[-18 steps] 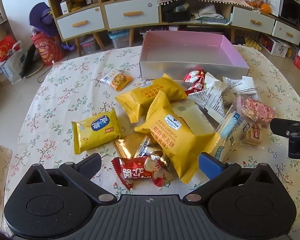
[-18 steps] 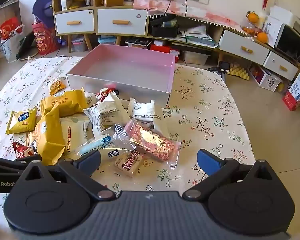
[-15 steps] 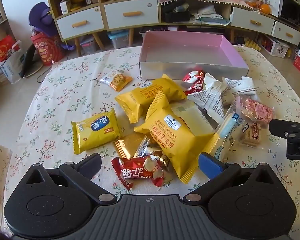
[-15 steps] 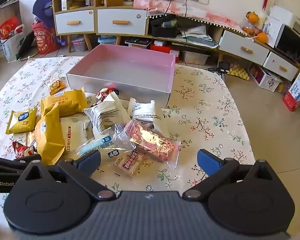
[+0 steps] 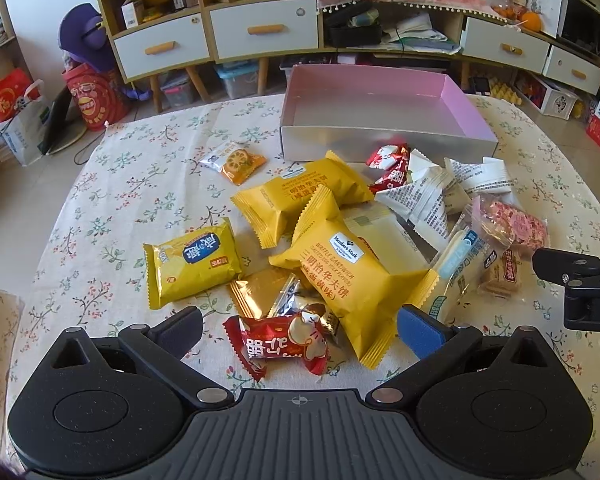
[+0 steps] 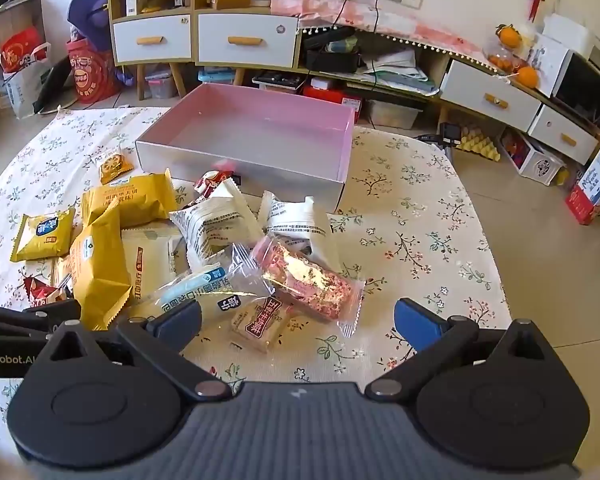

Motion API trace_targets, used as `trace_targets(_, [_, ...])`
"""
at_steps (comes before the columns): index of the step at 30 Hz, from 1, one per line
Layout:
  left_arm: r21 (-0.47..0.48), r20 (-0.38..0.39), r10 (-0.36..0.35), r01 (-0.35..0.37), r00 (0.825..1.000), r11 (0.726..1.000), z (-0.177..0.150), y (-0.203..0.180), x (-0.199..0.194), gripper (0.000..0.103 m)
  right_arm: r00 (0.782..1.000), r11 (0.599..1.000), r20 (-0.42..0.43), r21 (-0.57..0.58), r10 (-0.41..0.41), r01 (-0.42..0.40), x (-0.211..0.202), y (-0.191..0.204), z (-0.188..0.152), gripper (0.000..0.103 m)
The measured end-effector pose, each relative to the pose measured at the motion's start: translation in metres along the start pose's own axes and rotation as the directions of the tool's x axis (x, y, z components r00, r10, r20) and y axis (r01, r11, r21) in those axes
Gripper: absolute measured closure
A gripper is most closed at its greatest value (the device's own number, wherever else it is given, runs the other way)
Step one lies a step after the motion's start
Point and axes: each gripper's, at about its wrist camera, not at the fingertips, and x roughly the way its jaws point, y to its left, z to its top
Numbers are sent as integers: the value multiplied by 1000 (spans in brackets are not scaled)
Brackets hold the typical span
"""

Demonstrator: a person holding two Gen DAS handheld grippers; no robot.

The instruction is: Organize snacks

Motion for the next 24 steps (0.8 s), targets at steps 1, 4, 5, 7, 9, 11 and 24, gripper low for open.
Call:
trace_targets(1, [-1,0,1,-1,1000,1000,0,0,0,0,1000,1000,-1,0,-1,1,0,0,0,0])
trace_targets(4, [-4,1,1,-1,1000,1000,0,1,-1,0,1000,1000,0,0,-1,1,0,0,0,0])
trace_targets(5, [-5,1,1,-1,1000,1000,0,1,-1,0,1000,1000,-1,0,-1,1,0,0,0,0])
trace_targets(7, [-4,2,0,0,1000,1000,0,1,-1,0,1000,1000,-2,-2,-1,1,0,0,0,0])
trace_targets(9, [-5,2,0,0,1000,1000,0,0,-1,0,1000,1000,-4,-1,-2,2,1,-1,0,0])
trace_targets(11, [-5,2,0,0,1000,1000,0,0,-1,0,1000,1000,-4,-1,-2,2,1,-1,-1,0])
trace_targets(24, [-7,4,-2,2,1000,1000,1,0,-2,0,1000,1000,-7,-4,-4,4,1,-1,0,0])
